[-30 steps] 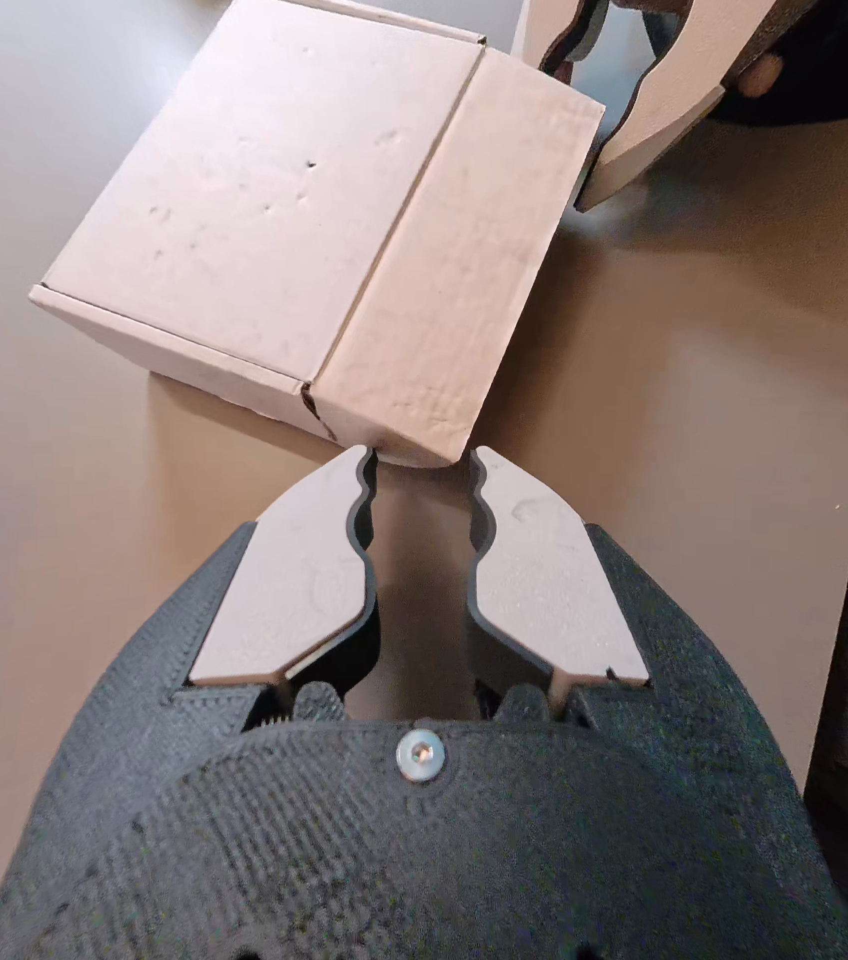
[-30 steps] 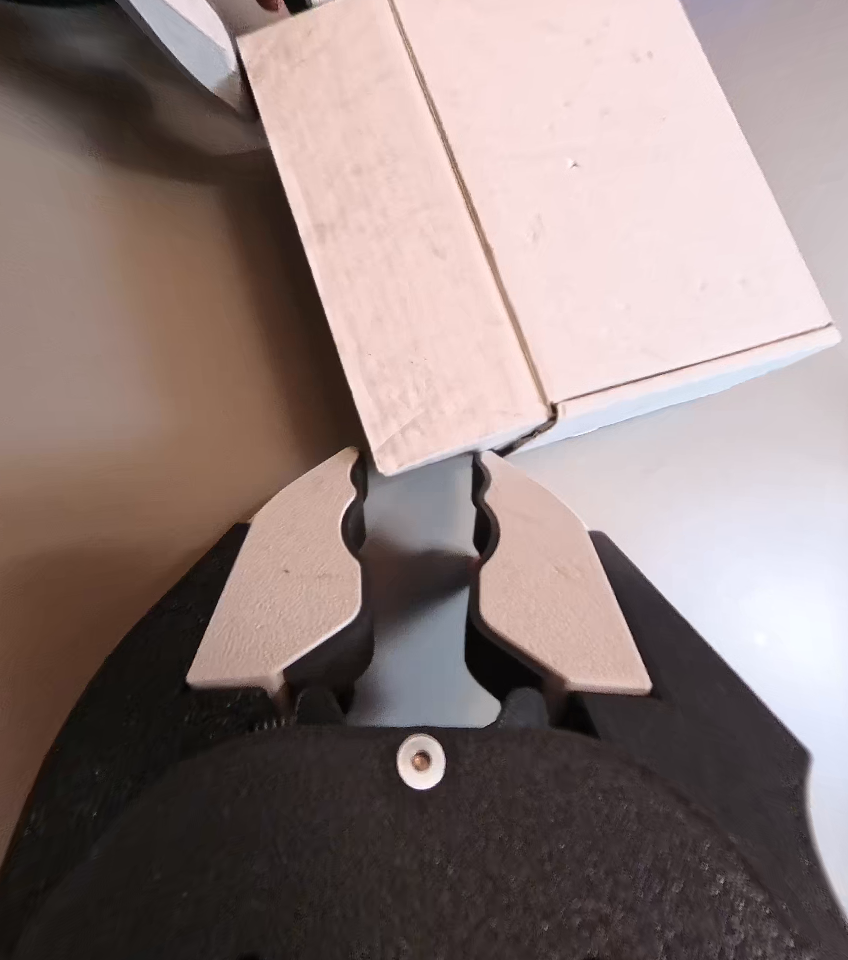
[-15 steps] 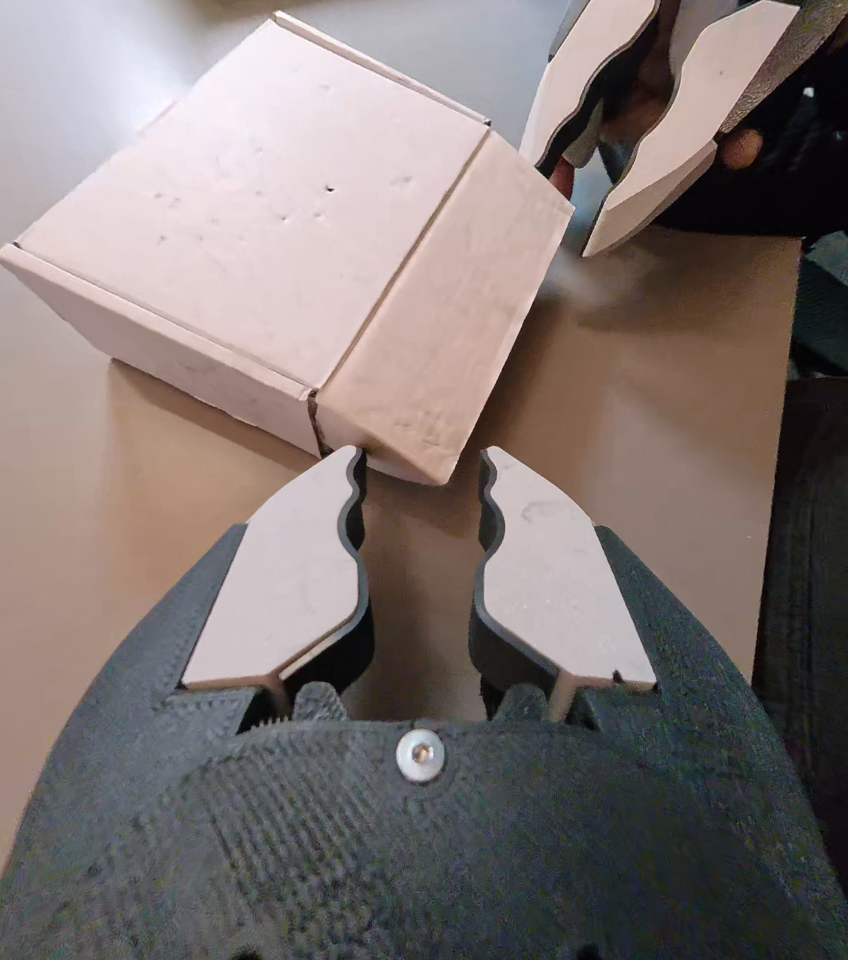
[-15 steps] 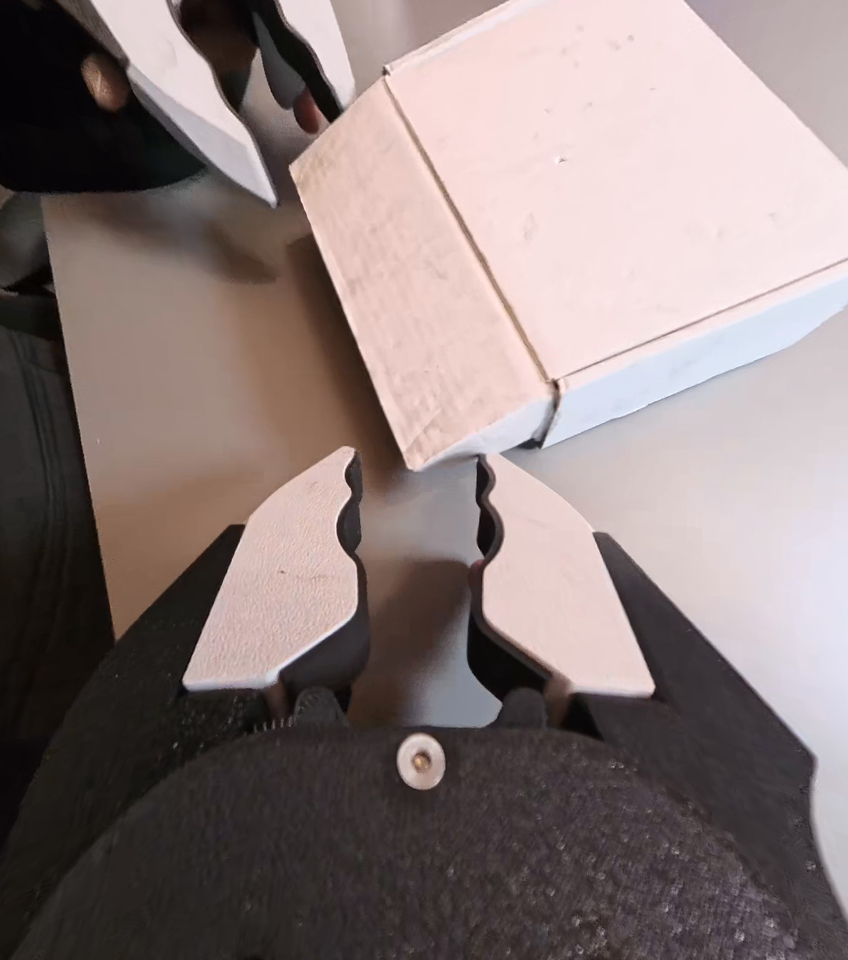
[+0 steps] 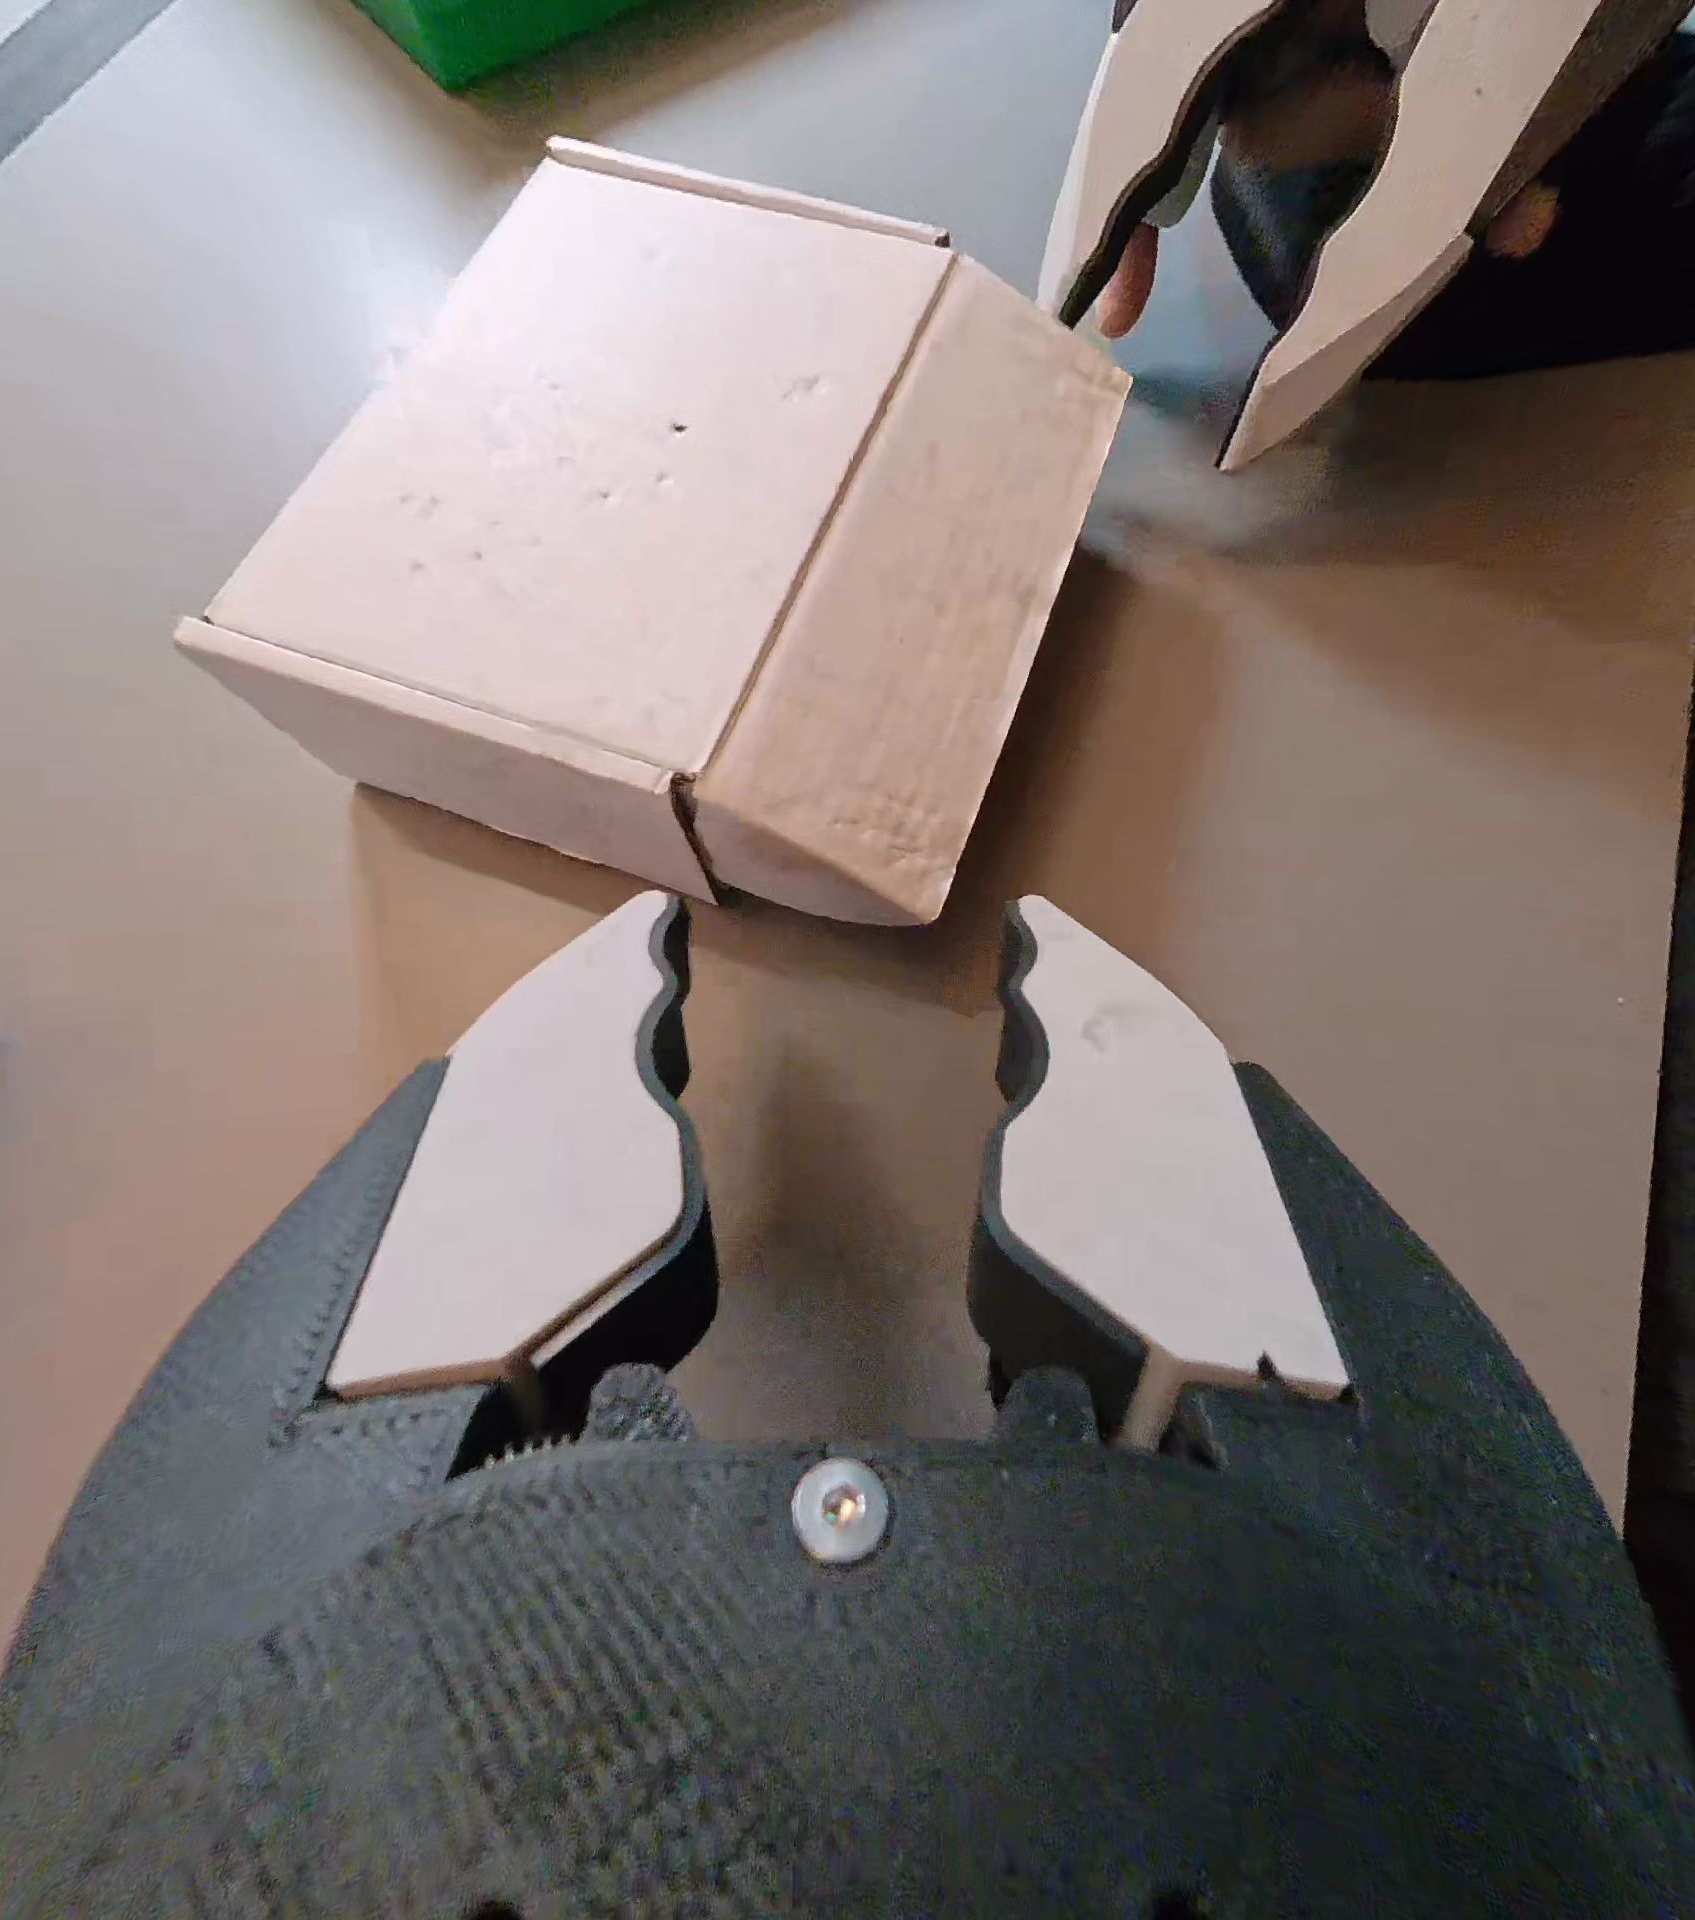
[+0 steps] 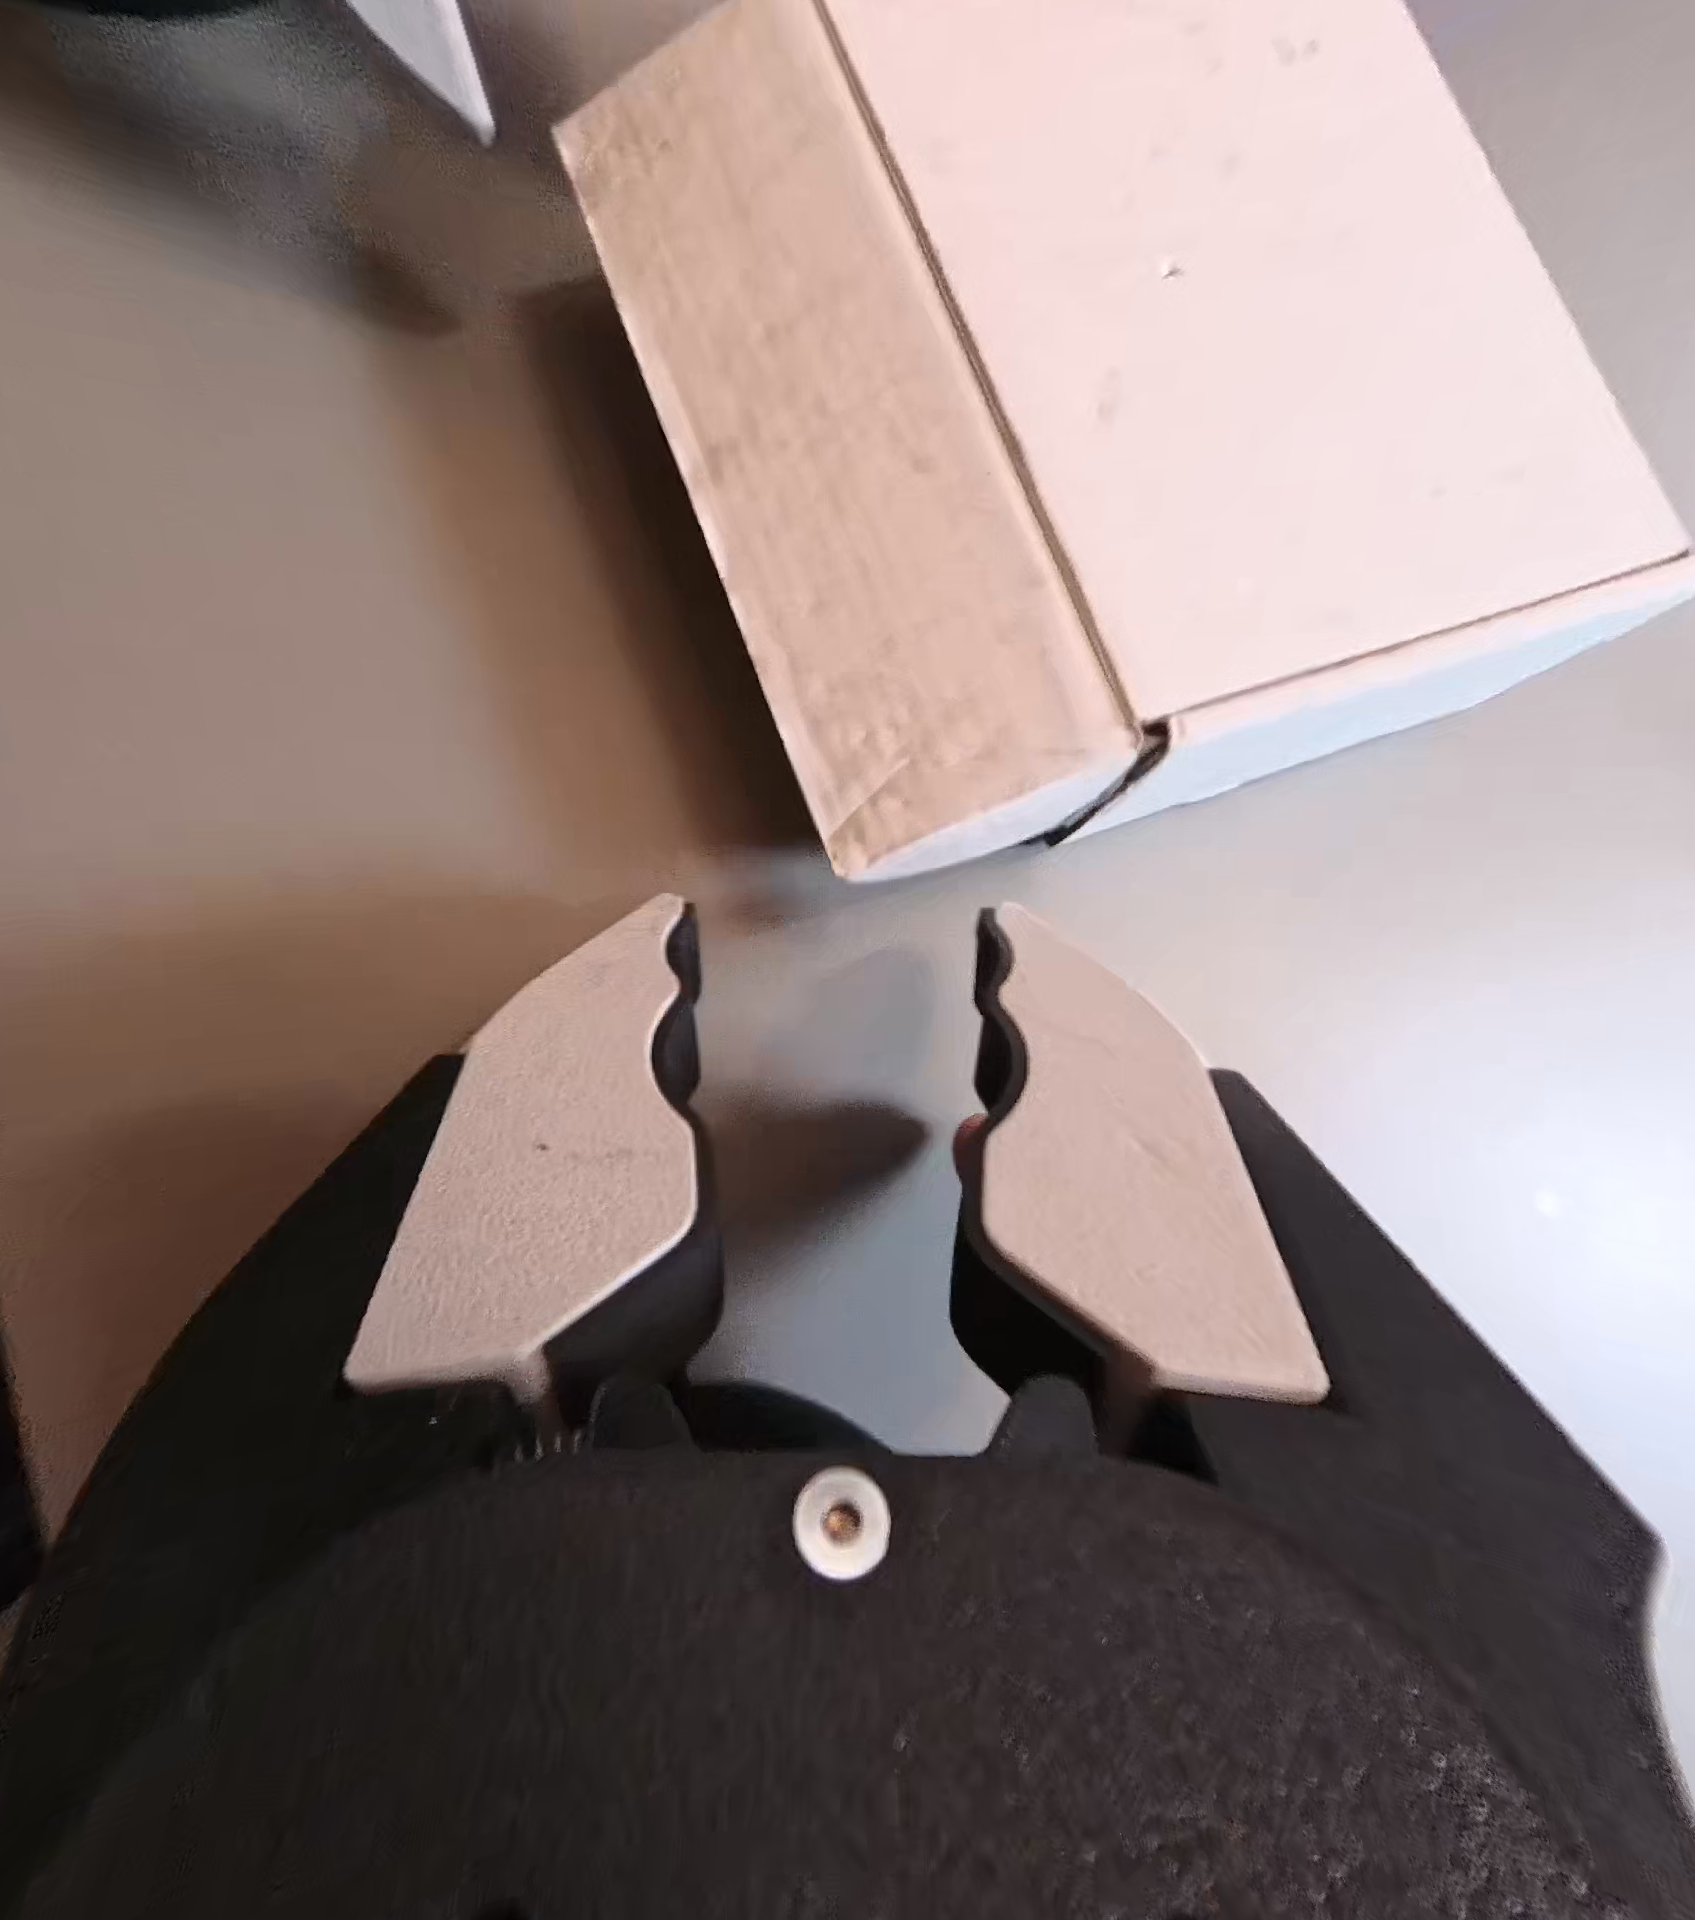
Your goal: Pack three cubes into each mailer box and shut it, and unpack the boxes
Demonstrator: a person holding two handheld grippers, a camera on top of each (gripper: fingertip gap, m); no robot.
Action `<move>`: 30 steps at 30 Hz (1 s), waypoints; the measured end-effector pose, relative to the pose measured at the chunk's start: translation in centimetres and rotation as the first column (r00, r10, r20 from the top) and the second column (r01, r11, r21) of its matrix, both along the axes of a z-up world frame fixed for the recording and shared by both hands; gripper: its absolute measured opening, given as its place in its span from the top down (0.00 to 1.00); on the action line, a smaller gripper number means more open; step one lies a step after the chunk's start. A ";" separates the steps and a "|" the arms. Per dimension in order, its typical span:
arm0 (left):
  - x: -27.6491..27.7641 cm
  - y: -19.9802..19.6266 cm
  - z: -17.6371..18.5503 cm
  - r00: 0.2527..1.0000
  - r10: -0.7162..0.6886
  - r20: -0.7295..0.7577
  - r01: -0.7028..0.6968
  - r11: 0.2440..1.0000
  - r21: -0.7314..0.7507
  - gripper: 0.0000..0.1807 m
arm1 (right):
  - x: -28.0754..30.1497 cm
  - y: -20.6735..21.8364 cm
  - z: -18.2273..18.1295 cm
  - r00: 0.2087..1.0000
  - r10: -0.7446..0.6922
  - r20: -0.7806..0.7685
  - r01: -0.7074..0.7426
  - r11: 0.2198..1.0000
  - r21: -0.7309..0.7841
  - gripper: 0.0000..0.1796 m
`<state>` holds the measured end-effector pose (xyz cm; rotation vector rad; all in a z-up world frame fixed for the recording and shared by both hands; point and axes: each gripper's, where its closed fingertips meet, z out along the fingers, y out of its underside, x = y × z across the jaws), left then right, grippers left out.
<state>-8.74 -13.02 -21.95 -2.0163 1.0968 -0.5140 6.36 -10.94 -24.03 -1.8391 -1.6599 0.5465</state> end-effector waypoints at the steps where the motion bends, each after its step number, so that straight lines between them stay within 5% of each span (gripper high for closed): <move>1: -0.3 0.1 0.6 0.999 -0.009 0.036 0.009 1.000 -0.007 0.66 | 0.4 -0.1 0.4 1.000 0.012 -0.018 -0.013 0.999 -0.036 0.69; 5: -0.5 1.7 1.2 0.984 -0.018 0.176 0.041 0.991 -0.128 0.55 | 0.7 1.5 1.7 0.995 0.016 -0.099 -0.032 0.987 -0.159 0.61; 9: 1.0 3.1 -0.9 0.989 -0.057 0.135 0.082 0.979 -0.189 0.51 | -0.9 3.4 0.5 0.995 0.009 -0.103 -0.036 0.964 -0.265 0.58; 22: 0.7 5.0 -2.3 0.988 -0.031 -0.153 0.046 0.994 0.098 0.65 | -1.6 4.2 -0.7 0.999 0.035 -0.013 -0.035 0.999 0.002 0.72; 30: 0.9 3.2 1.8 0.997 -0.071 -0.016 0.071 0.997 -0.013 0.70 | -1.2 3.2 2.9 0.995 0.083 -0.058 -0.088 0.992 -0.085 0.73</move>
